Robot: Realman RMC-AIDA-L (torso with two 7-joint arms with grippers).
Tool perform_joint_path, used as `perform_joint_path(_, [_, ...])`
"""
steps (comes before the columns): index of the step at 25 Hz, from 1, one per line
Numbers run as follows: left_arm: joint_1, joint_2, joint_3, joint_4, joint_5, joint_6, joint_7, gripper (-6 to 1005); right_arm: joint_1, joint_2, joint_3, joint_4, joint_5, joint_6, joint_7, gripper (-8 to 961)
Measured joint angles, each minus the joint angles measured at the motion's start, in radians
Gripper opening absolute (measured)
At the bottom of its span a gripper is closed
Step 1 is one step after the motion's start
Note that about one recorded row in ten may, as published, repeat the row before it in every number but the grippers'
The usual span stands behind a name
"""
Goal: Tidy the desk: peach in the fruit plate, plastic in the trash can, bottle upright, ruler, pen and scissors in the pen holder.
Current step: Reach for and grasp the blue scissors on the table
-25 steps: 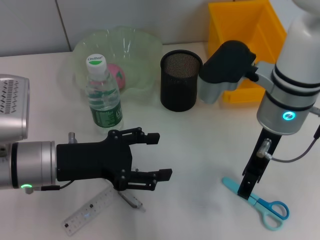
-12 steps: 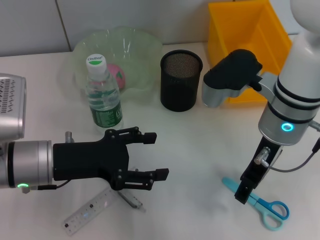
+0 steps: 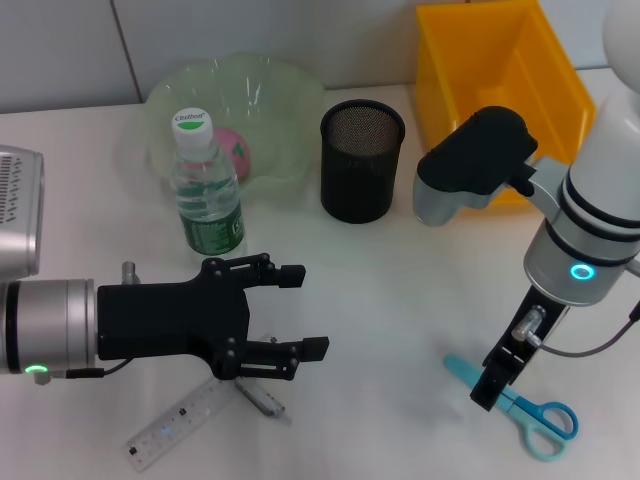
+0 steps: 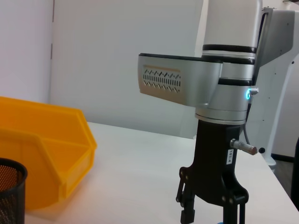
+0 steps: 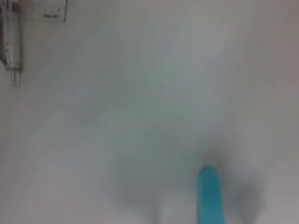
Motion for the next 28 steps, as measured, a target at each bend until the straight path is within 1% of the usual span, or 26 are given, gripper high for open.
perform_joint_path(11, [0.002,0.002,0.004,0.000,0.000,0.010,-0.005,843,-0.036,0.001,-0.045,-0.054,0.005,-0.006,0.009,791])
perform_joint_path(27, [0.003,-0.003,0.003,-0.009,0.000,0.010,-0.010,838,-0.062,0.001,-0.059,-0.057,-0.001,0.006,0.005,791])
perform_joint_path(28, [0.003,-0.003,0.003,-0.009,0.000,0.010,-0.010,838,-0.062,0.001,-0.059,-0.057,-0.001,0.006,0.005,780])
